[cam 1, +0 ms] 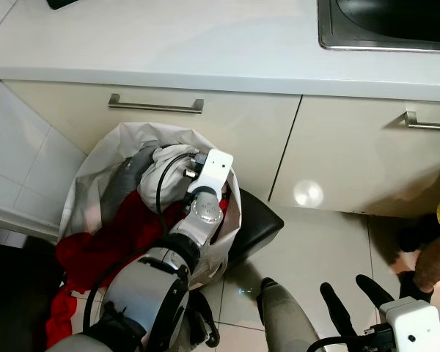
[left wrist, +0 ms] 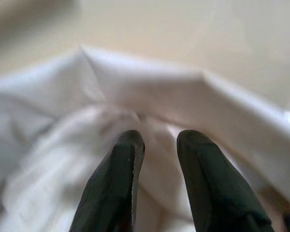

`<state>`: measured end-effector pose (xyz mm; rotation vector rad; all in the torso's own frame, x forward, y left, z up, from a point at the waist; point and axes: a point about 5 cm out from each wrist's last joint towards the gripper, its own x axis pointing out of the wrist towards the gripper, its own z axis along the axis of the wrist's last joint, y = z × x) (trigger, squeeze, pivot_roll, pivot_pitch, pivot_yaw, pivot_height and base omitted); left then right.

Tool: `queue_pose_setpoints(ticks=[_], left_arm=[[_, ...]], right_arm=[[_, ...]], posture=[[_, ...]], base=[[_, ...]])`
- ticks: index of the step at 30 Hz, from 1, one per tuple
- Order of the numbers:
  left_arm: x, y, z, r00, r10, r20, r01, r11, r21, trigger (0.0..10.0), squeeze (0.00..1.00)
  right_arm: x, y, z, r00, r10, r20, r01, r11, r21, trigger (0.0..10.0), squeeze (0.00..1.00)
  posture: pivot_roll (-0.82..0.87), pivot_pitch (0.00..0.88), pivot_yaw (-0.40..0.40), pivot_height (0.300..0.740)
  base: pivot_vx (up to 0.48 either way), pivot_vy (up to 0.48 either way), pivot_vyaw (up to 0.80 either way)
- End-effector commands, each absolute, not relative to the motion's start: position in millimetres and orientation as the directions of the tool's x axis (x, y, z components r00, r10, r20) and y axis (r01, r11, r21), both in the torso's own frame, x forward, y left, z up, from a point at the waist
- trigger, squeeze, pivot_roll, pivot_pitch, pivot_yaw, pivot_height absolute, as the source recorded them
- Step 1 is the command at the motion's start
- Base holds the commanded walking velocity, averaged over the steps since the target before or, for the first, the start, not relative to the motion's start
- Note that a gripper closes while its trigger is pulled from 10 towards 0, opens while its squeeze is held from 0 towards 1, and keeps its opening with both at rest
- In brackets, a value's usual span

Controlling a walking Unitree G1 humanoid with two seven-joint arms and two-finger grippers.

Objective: Clothes washing

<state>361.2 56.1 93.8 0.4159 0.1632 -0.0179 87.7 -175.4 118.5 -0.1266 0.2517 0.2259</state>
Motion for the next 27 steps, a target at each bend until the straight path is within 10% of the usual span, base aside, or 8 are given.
queue_pose_setpoints(ticks=[1,21,22,27], left_arm=[[362.2,58.1,94.6,0.988,0.037,-0.152,0.036,0.892,0.451,10.0,1.0],[372.7,70.4,98.5,0.961,-0.019,-0.277,0.243,0.54,0.806,10.0,1.0],[372.1,69.8,97.2,0.954,-0.028,-0.297,0.266,0.528,0.806,10.0,0.0],[370.1,65.6,94.1,0.941,-0.056,-0.334,0.318,0.484,0.815,10.0,0.0]], right_arm=[[83.4,-174.2,116.5,0.939,0.205,-0.277,-0.238,0.967,-0.088,10.0,0.0],[84.7,-171.1,112.8,0.935,0.217,-0.281,-0.245,0.967,-0.069,10.0,0.0],[84.6,-170.8,112.6,0.934,0.217,-0.282,-0.245,0.967,-0.068,10.0,0.0],[83.7,-170.3,112.0,0.933,0.216,-0.287,-0.244,0.968,-0.065,10.0,0.0]], posture=[[-0.58,0.311,0.124,0.74],[-0.56,0.31,0.129,0.74],[-0.56,0.31,0.128,0.74],[-0.57,0.314,0.13,0.74]], base=[[0.0,0.0,0.0],[0.0,0.0,0.0],[0.0,0.0,0.0],[0.0,0.0,0.0]])
